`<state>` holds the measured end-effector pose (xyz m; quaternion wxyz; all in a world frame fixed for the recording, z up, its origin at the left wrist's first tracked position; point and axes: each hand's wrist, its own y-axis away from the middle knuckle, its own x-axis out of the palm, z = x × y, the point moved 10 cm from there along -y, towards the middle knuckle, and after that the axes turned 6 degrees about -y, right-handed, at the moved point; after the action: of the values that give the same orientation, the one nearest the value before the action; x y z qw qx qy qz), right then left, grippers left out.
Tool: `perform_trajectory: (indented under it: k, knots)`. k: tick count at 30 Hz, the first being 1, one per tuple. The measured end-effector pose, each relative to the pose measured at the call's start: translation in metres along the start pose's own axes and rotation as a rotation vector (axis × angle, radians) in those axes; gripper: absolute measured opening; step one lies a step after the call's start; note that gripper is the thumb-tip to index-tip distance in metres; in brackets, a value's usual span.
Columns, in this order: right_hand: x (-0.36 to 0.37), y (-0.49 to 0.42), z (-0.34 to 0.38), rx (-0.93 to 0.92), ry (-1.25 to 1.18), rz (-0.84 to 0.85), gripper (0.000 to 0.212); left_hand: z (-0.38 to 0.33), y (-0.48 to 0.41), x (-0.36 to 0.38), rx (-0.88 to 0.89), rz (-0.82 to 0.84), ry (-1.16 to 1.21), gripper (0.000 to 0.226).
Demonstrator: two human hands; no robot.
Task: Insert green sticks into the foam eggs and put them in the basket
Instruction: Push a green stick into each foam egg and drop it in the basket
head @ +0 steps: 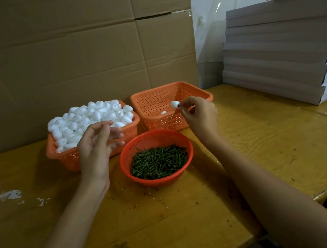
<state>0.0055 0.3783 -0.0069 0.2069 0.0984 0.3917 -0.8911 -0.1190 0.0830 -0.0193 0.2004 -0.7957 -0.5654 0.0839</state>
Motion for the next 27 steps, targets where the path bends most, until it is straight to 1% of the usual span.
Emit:
perform_trajectory:
  k: [13,22,27]
  knots:
    - [0.001,0.000,0.005,-0.044,0.038,-0.006,0.010,0.002,-0.001,-0.004,-0.018,-0.021,0.017,0.016]
    - [0.000,-0.001,0.010,-0.083,0.061,-0.017,0.015,0.004,-0.003,-0.006,-0.040,-0.030,0.025,0.017]
    - [-0.002,0.001,0.014,-0.102,0.051,-0.029,0.025,0.002,-0.003,-0.008,-0.012,-0.041,-0.010,0.017]
